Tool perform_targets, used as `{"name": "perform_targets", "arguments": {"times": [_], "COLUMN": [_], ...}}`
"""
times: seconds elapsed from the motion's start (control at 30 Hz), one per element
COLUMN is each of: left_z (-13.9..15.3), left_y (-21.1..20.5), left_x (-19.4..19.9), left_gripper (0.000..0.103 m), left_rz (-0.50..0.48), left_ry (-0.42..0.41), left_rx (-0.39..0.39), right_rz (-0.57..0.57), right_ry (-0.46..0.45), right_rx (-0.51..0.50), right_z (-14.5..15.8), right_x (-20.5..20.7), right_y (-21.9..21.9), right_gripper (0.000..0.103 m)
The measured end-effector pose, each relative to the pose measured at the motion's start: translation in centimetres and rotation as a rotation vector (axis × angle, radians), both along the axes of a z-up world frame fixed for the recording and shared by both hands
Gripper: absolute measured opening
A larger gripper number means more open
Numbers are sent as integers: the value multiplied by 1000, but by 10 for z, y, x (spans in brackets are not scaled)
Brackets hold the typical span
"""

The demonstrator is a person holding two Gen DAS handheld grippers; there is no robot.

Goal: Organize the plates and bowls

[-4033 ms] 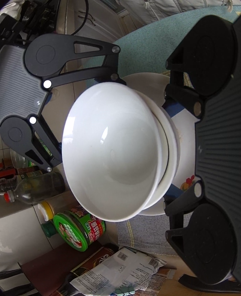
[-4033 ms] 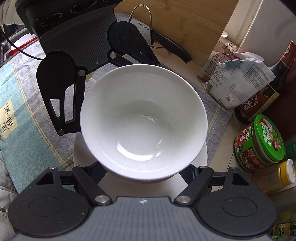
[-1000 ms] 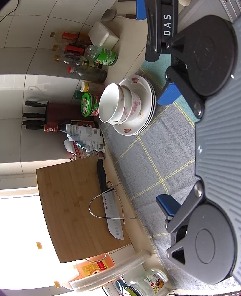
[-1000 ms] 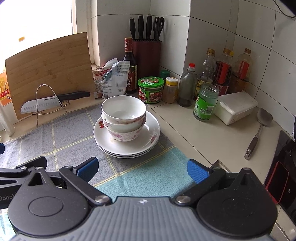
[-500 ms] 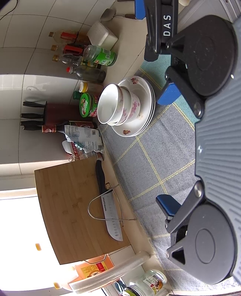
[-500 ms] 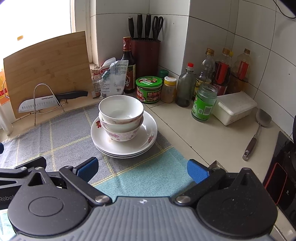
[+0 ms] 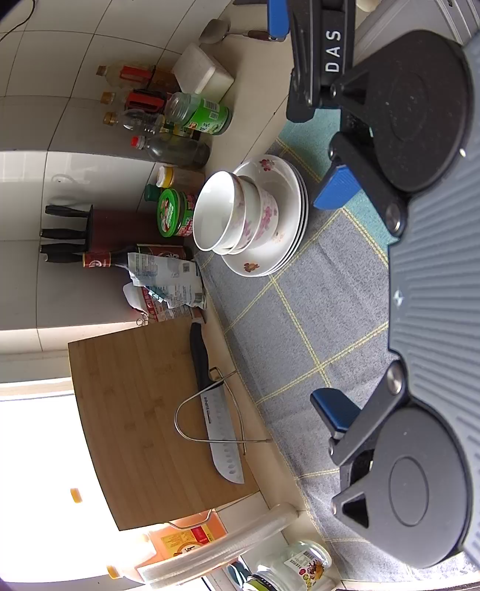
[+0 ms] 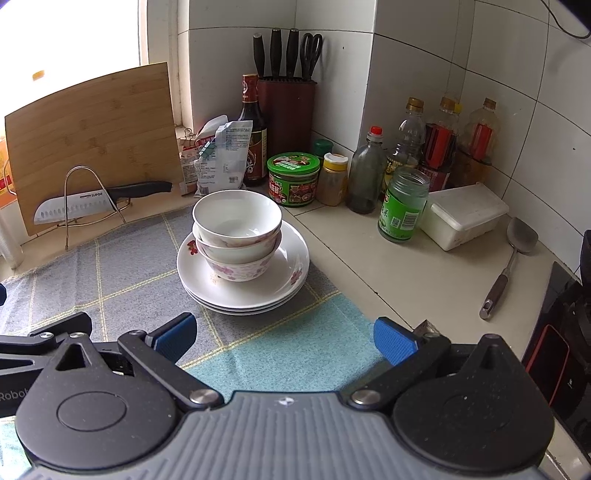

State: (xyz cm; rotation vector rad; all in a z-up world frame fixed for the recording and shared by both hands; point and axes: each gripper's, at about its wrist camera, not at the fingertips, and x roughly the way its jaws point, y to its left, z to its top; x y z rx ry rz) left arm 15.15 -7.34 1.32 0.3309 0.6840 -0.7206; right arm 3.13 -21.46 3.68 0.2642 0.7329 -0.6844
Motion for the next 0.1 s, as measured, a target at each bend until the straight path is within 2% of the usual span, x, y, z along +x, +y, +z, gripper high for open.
{"name": "perform_targets", "arguments": {"times": [0.1], "left_z": [0], "left_y": [0], "left_x": [0], "left_gripper": [102], "left_rz": [-2], "left_ry": [2], "left_rx": [1], "right_rz": [-2], "right_ry": [0], "right_rx": [1], "right_z": [0], "right_x": [-1], "right_y": [1], "right_gripper": [103]}}
